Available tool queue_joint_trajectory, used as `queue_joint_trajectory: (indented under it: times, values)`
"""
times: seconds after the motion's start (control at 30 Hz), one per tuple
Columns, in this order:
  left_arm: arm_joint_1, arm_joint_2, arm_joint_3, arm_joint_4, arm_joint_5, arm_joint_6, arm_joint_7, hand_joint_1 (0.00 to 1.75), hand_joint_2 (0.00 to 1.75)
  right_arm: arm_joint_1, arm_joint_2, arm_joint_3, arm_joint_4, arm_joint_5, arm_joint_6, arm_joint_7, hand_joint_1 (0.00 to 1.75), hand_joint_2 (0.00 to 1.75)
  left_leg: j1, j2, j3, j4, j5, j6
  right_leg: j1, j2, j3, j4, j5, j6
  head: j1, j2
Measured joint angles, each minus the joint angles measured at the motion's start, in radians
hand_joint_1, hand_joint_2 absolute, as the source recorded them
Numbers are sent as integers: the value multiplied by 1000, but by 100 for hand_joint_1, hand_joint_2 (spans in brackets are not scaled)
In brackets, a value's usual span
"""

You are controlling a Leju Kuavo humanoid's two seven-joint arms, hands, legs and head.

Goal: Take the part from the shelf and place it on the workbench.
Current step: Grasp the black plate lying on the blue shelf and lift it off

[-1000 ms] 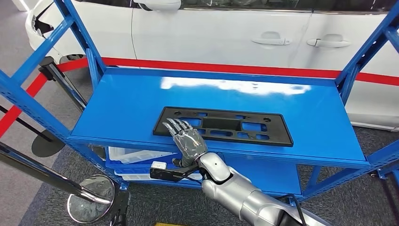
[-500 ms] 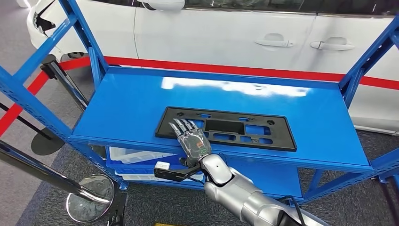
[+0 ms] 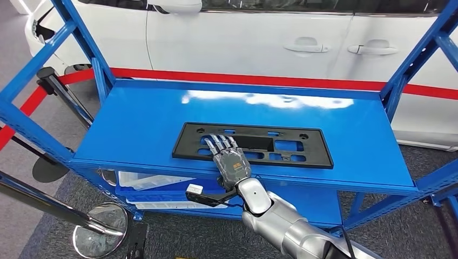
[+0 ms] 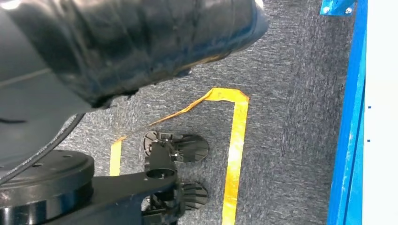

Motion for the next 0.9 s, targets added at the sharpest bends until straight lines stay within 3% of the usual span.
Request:
queue_joint_trajectory:
  times: [0.13,0.2,0.27,0.3,0.33,0.37,0.43,0.5,0.6,0.67,0.77,0.8,0.83,0.87,0.9]
  values:
    - [4,-1,0,0,2,-2,-1,0,0,1,-19,-8,1,2,-1,8,0,175,1,2,13,-30,6,11,2,0,-4,3,-6,21,1,0]
    - [3,-2,0,0,2,-2,-2,0,0,2,-30,-16,2,5,-5,11,0,175,7,4,17,-42,14,19,4,-2,-37,75,-52,28,5,0]
    - [4,-1,0,0,3,-2,-4,0,0,6,-40,-23,2,10,-15,13,0,175,5,5,15,-42,16,21,2,-3,-93,200,-110,31,7,0]
    - [5,-1,0,0,3,-2,-4,0,0,9,-44,-26,2,11,-21,14,0,175,5,5,15,-41,16,21,0,-3,-112,242,-121,33,7,0]
    - [7,-1,0,0,2,-2,-4,0,0,11,-48,-30,2,11,-25,14,0,175,5,4,14,-39,15,21,-2,-3,-116,253,-114,35,7,0]
    - [9,-1,0,0,2,-3,-4,0,0,12,-51,-32,2,11,-27,14,0,175,7,3,14,-36,14,20,-5,-4,-100,223,-89,36,7,0]
    - [10,-2,0,0,2,-4,-4,0,0,12,-55,-36,2,11,-28,14,0,175,8,0,12,-26,9,14,-9,-5,-34,95,-31,36,7,0]
    - [9,-2,0,0,2,-4,-5,0,0,11,-57,-42,1,12,-30,14,0,175,5,-3,6,-16,5,4,-9,-5,6,13,-10,30,7,0]
    - [10,-2,0,0,2,-4,-6,0,0,11,-57,-49,0,13,-32,13,0,175,5,-4,0,-15,7,-12,-6,-4,8,1,-7,14,7,0]
    - [9,-2,0,0,2,-4,-6,0,0,11,-57,-50,-1,13,-32,13,0,175,6,-3,-16,20,-18,-22,-11,-8,10,-5,-2,3,4,0]
    - [10,-3,0,0,2,-4,-6,0,0,11,-57,-53,-3,13,-32,12,0,175,9,-2,-94,194,-106,-33,-12,-15,8,-7,1,-5,-1,0]
    - [12,-3,0,0,2,-4,-6,0,0,12,-57,-54,-3,13,-33,12,0,175,10,-2,-116,243,-122,-35,-12,-16,7,-7,1,-5,-1,0]
    - [14,-3,0,0,2,-4,-6,0,0,12,-57,-56,-3,13,-33,13,2,175,11,-1,-122,258,-119,-36,-12,-17,6,-7,1,-5,-1,0]
    - [15,-3,0,0,2,-4,-6,0,0,12,-57,-58,-3,13,-34,14,46,175,11,-1,-108,234,-98,-35,-12,-16,7,-7,1,-4,-1,0]
    - [16,-2,0,0,1,-4,-6,0,0,12,-57,-61,-3,14,-36,14,89,175,11,-1,-76,174,-65,-33,-13,-16,7,-6,1,-4,-1,0]
